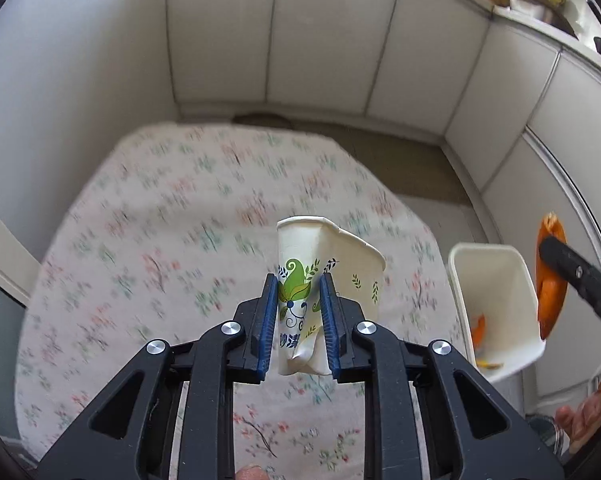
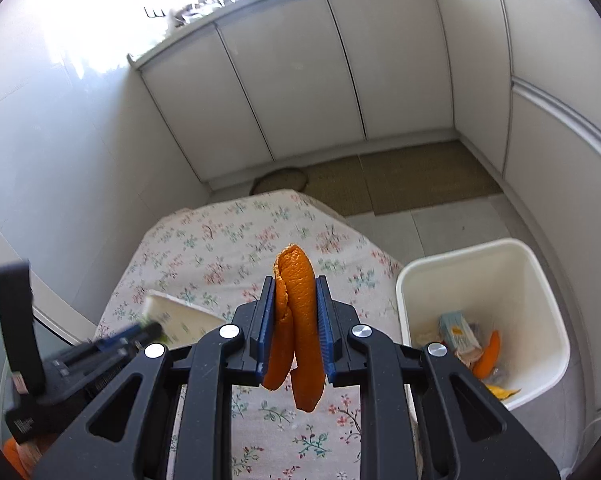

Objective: Collect trash
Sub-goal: 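Open the right tool over the bin while the left tool carries the cup there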

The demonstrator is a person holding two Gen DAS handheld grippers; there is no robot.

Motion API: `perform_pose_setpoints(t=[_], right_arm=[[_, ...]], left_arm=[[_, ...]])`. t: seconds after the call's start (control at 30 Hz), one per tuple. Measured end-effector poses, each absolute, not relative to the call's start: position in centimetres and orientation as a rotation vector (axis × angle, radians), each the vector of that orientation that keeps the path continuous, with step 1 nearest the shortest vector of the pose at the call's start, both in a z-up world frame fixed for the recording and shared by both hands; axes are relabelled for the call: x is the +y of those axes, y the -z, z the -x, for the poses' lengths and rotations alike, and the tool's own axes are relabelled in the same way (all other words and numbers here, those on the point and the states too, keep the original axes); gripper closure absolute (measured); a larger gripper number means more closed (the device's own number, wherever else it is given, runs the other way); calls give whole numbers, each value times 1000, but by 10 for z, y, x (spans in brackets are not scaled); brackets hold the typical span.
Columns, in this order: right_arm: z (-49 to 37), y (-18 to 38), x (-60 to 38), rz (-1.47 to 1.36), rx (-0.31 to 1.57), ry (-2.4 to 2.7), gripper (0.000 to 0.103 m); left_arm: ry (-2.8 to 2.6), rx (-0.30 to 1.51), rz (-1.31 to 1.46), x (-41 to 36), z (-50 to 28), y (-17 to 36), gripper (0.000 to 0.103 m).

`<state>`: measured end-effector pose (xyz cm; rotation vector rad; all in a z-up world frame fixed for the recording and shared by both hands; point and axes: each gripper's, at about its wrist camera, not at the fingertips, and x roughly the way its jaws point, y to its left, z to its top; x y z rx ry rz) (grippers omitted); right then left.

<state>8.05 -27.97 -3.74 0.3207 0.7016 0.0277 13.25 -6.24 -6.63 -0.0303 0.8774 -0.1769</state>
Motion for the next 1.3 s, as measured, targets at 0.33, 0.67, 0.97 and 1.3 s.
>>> perform_pose_setpoints(t=[0.33, 0.67, 0.97, 1.3], right_arm=[[-69, 15, -299, -254, 619, 50, 83], [-58, 23, -358, -254, 614, 179, 83], [-61, 48, -414, -273, 675, 280, 81], [-53, 72, -460, -315, 727, 368, 39]], left_arm=[[194, 731, 55, -79, -125, 14, 82], [292, 678, 18, -133, -107, -7, 82], [356, 671, -39, -186, -97, -9, 82], [428, 677, -93, -246, -94, -5, 82]])
